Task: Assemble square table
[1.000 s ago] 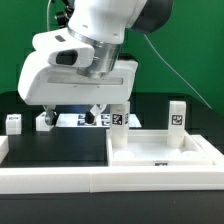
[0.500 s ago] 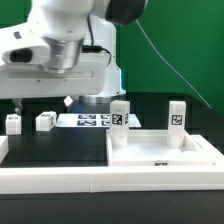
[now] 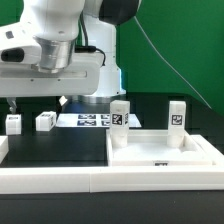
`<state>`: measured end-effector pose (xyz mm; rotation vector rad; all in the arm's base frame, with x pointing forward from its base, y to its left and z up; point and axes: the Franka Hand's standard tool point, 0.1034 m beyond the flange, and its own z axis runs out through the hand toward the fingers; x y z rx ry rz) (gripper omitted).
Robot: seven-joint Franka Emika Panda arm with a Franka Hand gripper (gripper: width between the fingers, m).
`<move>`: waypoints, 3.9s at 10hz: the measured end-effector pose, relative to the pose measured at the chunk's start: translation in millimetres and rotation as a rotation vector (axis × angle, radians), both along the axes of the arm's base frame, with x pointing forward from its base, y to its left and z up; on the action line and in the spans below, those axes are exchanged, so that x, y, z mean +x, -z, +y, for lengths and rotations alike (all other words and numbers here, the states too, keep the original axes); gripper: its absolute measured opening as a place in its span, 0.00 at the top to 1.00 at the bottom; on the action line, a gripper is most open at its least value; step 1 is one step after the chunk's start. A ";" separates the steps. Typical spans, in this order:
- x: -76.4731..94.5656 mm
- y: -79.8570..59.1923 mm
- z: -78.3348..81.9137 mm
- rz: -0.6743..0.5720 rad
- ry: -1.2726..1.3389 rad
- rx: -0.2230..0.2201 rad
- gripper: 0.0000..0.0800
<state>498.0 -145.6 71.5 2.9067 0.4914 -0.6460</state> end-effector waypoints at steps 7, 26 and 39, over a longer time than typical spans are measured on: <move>-49.5 12.6 -0.1 0.057 0.331 -0.033 0.19; -106.7 41.6 -1.9 0.285 0.331 0.058 0.19; -134.9 65.9 3.8 0.463 0.377 0.003 0.19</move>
Offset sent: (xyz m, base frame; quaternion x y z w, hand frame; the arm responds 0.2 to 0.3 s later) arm -0.0621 0.0118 -0.0056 0.0819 -0.0656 0.1522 0.9828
